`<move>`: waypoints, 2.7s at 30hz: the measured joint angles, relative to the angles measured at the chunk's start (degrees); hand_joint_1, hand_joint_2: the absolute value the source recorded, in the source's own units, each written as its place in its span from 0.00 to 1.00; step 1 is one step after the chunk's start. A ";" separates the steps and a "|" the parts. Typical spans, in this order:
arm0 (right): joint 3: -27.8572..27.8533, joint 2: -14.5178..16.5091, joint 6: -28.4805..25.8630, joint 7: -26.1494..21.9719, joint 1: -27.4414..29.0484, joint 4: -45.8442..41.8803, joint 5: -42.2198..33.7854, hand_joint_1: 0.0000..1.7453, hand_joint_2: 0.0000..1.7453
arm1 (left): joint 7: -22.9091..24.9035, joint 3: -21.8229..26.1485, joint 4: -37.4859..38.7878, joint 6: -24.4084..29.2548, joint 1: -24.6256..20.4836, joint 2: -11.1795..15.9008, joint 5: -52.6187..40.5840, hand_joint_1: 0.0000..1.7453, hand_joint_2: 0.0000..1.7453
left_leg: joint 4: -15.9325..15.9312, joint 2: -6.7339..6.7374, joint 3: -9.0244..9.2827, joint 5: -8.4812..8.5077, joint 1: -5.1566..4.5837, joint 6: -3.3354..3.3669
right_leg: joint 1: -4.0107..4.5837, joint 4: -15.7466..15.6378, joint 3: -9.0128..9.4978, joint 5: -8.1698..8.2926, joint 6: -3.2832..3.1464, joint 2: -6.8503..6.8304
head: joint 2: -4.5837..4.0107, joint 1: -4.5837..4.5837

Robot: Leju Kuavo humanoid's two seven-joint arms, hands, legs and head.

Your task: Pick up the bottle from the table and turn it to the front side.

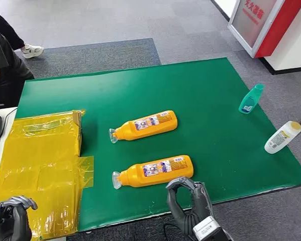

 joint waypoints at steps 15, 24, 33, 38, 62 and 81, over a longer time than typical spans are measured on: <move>-2.26 -0.02 3.49 -15.68 -3.15 14.20 -13.62 1.00 1.00 | -2.92 -15.97 9.65 22.43 -2.99 4.68 1.30 1.00 1.00 | 0.00 -0.01 0.01 0.01 -0.01 0.01 | -0.02 0.00 0.06 0.01 0.01 0.00 | 0.00 0.00; -2.26 -0.02 3.85 -15.70 -4.28 15.88 -12.82 0.00 1.00 | -2.92 -17.26 10.39 23.28 -2.33 5.73 1.41 0.23 1.00 | 0.00 -0.01 0.00 0.01 -0.01 0.00 | 0.00 0.01 0.21 -0.01 -0.01 0.00 | 0.00 -0.01; 2.06 0.02 -0.44 -14.58 -10.49 21.86 -12.76 0.00 1.00 | -2.92 -11.62 9.80 18.50 -1.06 6.50 1.09 0.00 1.00 | 0.00 0.00 0.03 0.03 0.02 -0.01 | 0.03 0.02 0.17 -0.01 -0.02 -0.01 | 0.00 -0.01; 3.43 0.01 -6.08 -13.91 -11.66 23.38 -10.94 0.00 1.00 | -2.92 -8.01 9.38 17.88 -1.53 6.23 1.12 0.00 1.00 | 0.00 0.00 0.01 0.03 0.01 -0.01 | 0.02 0.02 0.21 -0.01 -0.02 -0.01 | 0.00 0.00; 7.90 -8.13 -20.87 12.50 -16.56 21.81 27.43 0.00 1.00 | -2.92 -1.27 10.82 9.50 -2.47 3.47 -4.81 0.00 1.00 | 0.00 0.00 0.01 0.03 -0.03 0.00 | -0.02 0.02 0.28 0.04 0.03 0.00 | 0.00 -0.01; 9.05 -16.31 0.32 24.24 -31.22 31.05 31.45 0.00 1.00 | -2.93 -5.73 15.62 11.13 -2.86 7.09 -3.36 0.00 1.00 | 0.00 0.00 0.00 0.08 -0.02 0.00 | -0.02 0.02 0.29 0.09 0.05 0.00 | 0.00 0.00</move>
